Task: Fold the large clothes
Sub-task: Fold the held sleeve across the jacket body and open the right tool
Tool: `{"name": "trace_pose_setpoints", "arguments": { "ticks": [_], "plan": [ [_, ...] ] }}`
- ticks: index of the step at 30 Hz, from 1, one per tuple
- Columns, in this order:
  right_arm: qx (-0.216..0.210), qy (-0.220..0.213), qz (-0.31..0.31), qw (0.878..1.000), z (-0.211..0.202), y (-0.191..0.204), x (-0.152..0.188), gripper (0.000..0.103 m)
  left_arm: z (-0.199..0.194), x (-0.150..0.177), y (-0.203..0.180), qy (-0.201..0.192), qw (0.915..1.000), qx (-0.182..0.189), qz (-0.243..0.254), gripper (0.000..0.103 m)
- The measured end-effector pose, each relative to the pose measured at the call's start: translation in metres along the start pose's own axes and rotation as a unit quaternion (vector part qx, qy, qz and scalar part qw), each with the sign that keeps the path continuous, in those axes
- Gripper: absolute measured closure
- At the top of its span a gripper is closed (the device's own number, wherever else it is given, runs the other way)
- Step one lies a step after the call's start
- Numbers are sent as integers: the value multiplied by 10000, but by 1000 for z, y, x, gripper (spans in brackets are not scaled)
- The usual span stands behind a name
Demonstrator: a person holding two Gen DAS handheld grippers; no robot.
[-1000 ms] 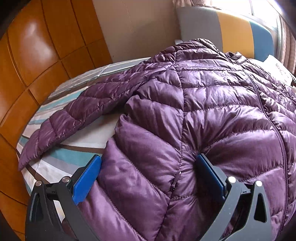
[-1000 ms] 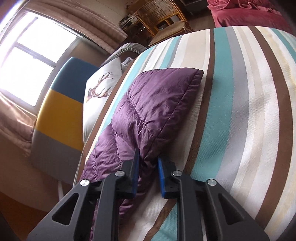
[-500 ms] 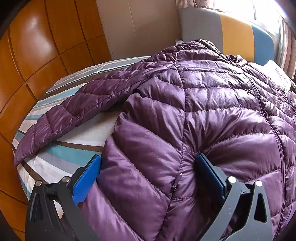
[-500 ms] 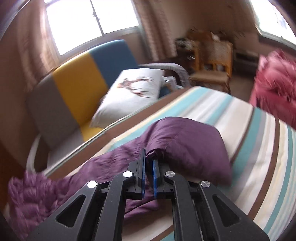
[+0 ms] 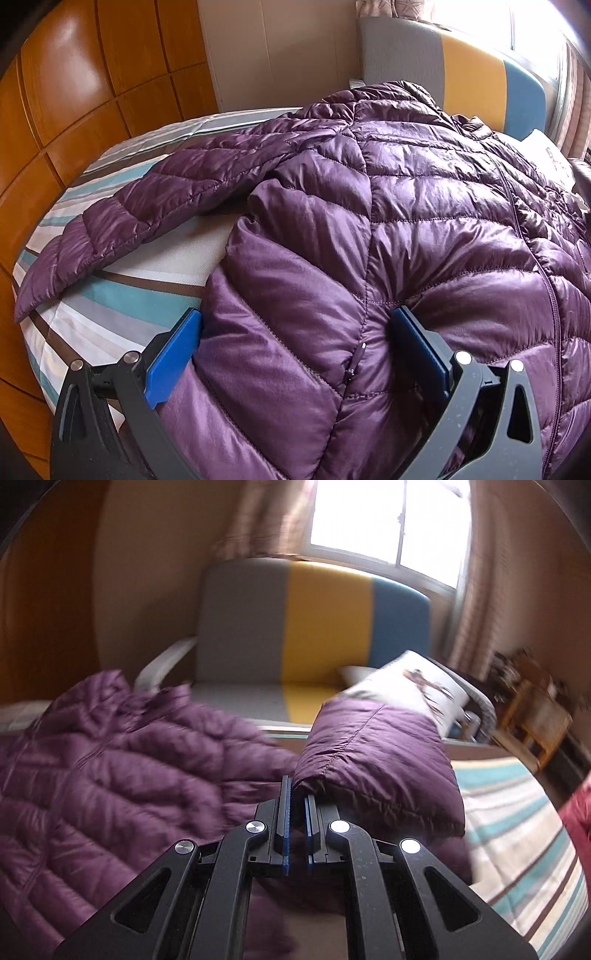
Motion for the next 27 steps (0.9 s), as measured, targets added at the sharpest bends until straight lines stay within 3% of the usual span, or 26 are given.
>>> {"name": "trace_pose_setpoints", "arguments": {
  "ticks": [6,10,13,18,25,27],
  "plan": [
    [-297,-422,-1360,9894,-28,92,7,97,1,1,0,5,10000,60,-43,2],
    [-312,-921,-2394,9660,-46,145,14,97,1,1,0,5,10000,66,-48,2],
    [-468,-1424,-3135,9377,-65,183,27,97,1,1,-1,8,10000,79,-59,2],
    [-539,-1523,-3905,9063,-68,206,52,97,1,1,0,5,9999,88,-65,2],
    [-705,-1566,-4030,8989,-74,208,59,97,1,1,-1,7,9999,101,-85,2],
    [-678,-1854,-4264,8827,-80,216,62,97,1,1,-1,6,9999,115,-94,2]
  ]
}}
Point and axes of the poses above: each gripper's, at about its wrist camera, not at the fingertips, and z roughly the way its jaws point, y to its left, x to its underside, the point moved 8 cm from there along z, roughly the way its jaws point, and after that the axes turned 9 degrees about x, right-handed, at the moved point
